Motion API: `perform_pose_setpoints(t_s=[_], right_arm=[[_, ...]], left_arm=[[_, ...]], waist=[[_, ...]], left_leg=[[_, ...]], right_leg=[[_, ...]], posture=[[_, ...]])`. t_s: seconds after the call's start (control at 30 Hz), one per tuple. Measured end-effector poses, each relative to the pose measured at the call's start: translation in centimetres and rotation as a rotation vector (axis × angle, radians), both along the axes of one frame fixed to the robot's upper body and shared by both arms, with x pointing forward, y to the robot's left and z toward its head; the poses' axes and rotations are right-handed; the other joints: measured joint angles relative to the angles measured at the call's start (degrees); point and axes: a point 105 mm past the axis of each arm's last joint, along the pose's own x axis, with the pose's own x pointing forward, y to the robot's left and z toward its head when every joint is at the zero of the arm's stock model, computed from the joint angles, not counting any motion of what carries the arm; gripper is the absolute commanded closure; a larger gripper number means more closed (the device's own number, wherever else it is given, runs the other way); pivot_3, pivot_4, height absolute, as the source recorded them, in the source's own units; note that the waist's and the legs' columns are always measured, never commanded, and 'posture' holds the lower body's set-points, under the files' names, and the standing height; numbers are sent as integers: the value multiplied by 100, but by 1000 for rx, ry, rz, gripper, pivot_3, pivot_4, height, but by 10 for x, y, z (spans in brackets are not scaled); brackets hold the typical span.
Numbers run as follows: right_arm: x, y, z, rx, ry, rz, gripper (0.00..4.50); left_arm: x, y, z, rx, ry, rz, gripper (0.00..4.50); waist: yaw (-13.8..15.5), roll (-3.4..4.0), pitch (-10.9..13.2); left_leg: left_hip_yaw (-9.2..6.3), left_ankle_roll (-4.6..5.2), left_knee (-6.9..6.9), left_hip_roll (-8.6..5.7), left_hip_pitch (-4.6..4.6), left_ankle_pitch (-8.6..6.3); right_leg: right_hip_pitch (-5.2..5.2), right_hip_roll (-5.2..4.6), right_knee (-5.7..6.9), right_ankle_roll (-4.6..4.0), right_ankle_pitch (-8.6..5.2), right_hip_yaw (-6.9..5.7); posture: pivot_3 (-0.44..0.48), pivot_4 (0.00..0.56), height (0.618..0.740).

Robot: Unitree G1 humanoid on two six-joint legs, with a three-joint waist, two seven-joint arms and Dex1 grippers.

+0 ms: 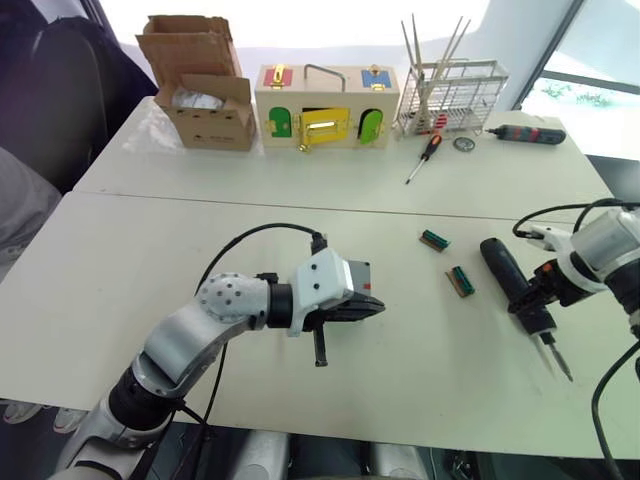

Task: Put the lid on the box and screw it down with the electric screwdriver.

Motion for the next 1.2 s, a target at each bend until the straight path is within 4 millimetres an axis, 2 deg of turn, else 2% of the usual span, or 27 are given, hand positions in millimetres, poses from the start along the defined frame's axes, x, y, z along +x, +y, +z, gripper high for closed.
perform_pose_setpoints(t_s=[0.2, 0.37, 0.43, 0.5, 0.53, 0.6, 0.7, 0.77, 0.8, 0.87, 0.93, 1.03, 1.13, 1.2], right_arm=[[-1, -1, 0, -21, -7, 42, 2585], [20, 5, 8, 28, -69, 27, 2585], [35, 5, 30, 38, -164, 24, 2585], [55, 13, 67, 92, -319, -1, 2585], [66, 19, 94, 143, -436, -20, 2585], [76, 26, 135, 220, -607, -49, 2585], [80, 38, 172, 377, -785, -103, 2585], [82, 66, 193, 587, -969, -74, 2585], [76, 91, 208, 763, -1113, -5, 2585], [59, 120, 219, 950, -1302, 74, 2585], [41, 140, 217, 1031, -1428, 94, 2585], [34, 145, 203, 1014, -1453, 48, 2585], [23, 171, 177, 1050, -1423, 123, 2585], [20, 187, 155, 1036, -1373, 177, 2585]], left_arm=[[6, 2, -4, 3, 19, 15, 4500], [22, 16, -7, 8, 28, 67, 4500], [31, 24, -6, 11, 23, 86, 4500], [44, 32, -2, 11, 14, 113, 4500], [50, 37, 2, 4, 6, 126, 4500], [58, 43, 5, 3, 1, 137, 4500], [65, 53, 1, 14, 23, 154, 4500], [73, 63, 0, 24, 44, 185, 4500], [79, 66, 3, 22, 51, 197, 4500], [81, 63, 13, 19, 41, 176, 4500], [81, 64, 22, 15, 30, 162, 4500], [82, 71, 21, 40, 50, 166, 4500], [77, 67, 15, 63, 79, 150, 4500], [70, 53, 10, 77, 91, 101, 4500]], waist=[[40, -9, -5], [-81, -1, 1], [-137, 60, 34], [-170, 85, 47], [-188, 87, 47], [-186, 88, 46], [-168, 87, 47], [-178, 84, 47], [-186, 86, 48], [-171, 85, 46], [-124, 84, 44], [-109, 84, 43], [-196, 85, 43], [-238, 85, 43]], left_leg=[[-20, 0, 0, -5, 9, 0], [-8, 0, -2, -4, 33, 0], [14, 0, -12, -5, 25, 0], [37, -1, -28, -1, -8, 1], [39, -7, -32, 8, -39, 4], [39, -24, -26, 10, -73, 15], [35, -24, -39, 10, -79, 15], [41, -24, -29, 13, -80, 15], [49, -22, -16, 10, -80, 16], [36, -23, -4, 8, -78, 17], [17, -23, -4, 1, -78, 17], [15, -22, 2, -18, -77, 16], [16, -21, -5, -16, -73, 16], [21, -21, -9, -12, -69, 16]], right_leg=[[25, 0, -13, 0, 0, -12], [58, 4, -48, -2, 1, -3], [27, -3, -35, 0, 1, 13], [-46, -11, 10, 2, -1, 14], [-93, -6, 24, 2, -1, 11], [-143, -5, 35, 1, 0, 10], [-143, -5, 34, 0, 0, 3], [-137, -5, 36, -2, 3, 4], [-140, -10, 63, 0, 3, 8], [-144, -11, 114, 1, 3, 3], [-140, -10, 118, 1, 3, 0], [-133, -20, 116, -1, 4, 4], [-136, -19, 118, -1, 4, 4], [-138, -15, 119, 0, 3, 6]], posture=[[0, 150, 735], [0, 150, 735], [0, 150, 735], [0, 150, 735], [0, 150, 735], [0, 150, 735], [0, 150, 735], [0, 150, 735], [0, 150, 735], [0, 150, 735], [0, 150, 735], [0, 150, 735], [0, 150, 735], [0, 150, 735]])
